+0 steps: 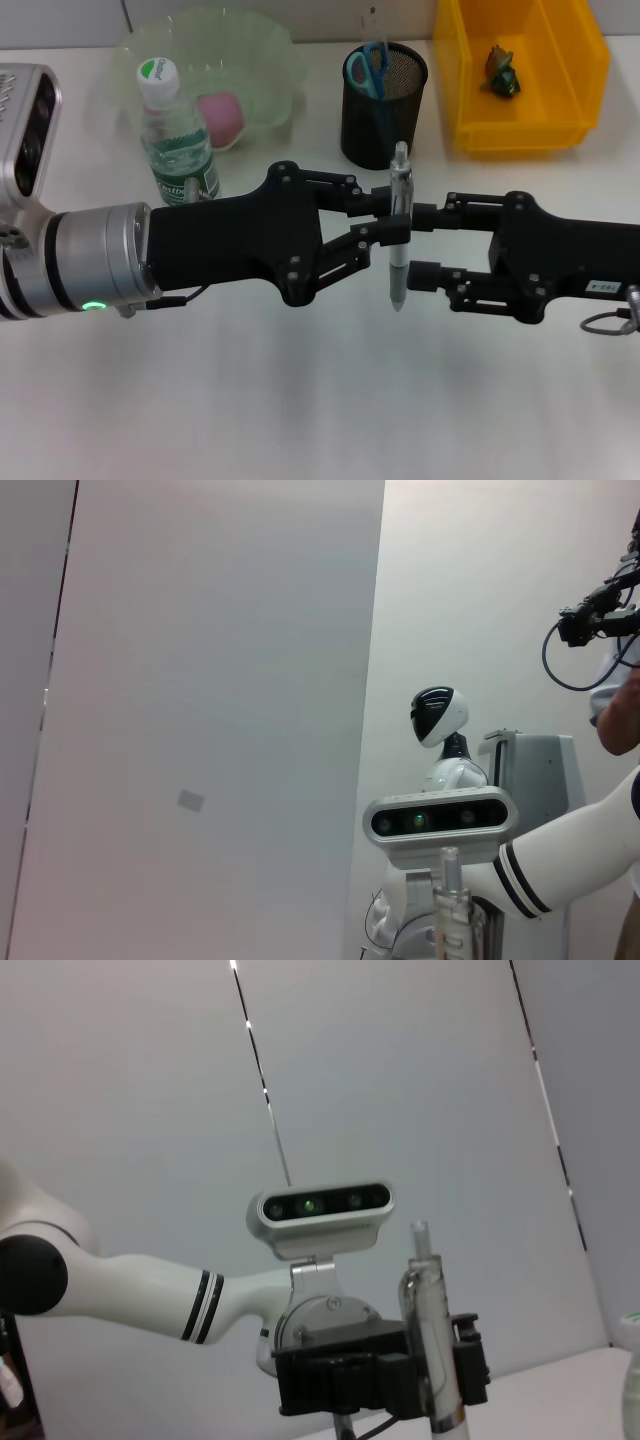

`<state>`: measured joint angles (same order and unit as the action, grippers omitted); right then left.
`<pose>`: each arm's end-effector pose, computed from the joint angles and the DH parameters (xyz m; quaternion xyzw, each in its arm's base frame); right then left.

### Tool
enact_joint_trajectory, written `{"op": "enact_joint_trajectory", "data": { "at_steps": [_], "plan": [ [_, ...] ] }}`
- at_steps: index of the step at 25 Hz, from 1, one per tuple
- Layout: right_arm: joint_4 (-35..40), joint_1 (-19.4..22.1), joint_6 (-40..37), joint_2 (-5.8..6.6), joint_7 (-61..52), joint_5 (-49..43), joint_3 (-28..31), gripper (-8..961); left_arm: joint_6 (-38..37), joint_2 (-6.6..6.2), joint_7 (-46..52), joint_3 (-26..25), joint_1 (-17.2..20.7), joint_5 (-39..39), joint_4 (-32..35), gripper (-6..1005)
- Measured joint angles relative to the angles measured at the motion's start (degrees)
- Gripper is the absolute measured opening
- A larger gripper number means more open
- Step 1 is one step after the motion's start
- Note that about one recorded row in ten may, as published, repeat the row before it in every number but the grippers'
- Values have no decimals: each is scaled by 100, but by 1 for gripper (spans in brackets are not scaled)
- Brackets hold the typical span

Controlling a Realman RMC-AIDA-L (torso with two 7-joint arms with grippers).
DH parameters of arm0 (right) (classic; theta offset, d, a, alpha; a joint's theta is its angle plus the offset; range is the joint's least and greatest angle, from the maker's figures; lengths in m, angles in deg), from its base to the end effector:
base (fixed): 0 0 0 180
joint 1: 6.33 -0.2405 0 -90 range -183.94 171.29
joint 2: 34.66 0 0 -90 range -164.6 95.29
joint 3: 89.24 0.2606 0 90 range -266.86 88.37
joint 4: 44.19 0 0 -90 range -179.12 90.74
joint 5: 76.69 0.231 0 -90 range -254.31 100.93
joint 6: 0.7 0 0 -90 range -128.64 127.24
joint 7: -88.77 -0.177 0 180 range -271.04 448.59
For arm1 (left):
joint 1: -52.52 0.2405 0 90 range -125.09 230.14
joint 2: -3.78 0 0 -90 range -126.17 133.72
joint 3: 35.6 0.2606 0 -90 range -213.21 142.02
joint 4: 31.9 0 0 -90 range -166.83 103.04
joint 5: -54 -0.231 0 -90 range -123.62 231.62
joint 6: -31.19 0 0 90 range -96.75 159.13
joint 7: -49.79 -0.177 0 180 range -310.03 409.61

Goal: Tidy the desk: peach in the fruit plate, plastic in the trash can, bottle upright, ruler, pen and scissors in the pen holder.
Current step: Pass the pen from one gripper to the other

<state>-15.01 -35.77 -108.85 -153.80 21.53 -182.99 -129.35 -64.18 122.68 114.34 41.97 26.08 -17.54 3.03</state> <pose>0.2281 0.3034 -0.0335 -0.9145 0.1194 0.3863 0.0150 -0.1728 0.3099 -0.0661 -0.9050 -0.0570 -0.4214 0.0132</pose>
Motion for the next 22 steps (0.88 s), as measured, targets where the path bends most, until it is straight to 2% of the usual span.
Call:
{"op": "enact_joint_trajectory", "data": {
  "at_steps": [6, 15, 22],
  "plan": [
    [10, -90, 77, -11, 1, 36, -288, 616, -33, 2, -26, 57, -22, 1, -4, 189],
    [26, -98, 110, -12, 24, 58, -318, 606, -17, 1, -56, 57, -29, 9, -4, 189],
    [26, -131, 111, -12, 47, 58, -311, 483, -2, 1, -57, 57, -65, 10, -4, 189]
  ]
}}
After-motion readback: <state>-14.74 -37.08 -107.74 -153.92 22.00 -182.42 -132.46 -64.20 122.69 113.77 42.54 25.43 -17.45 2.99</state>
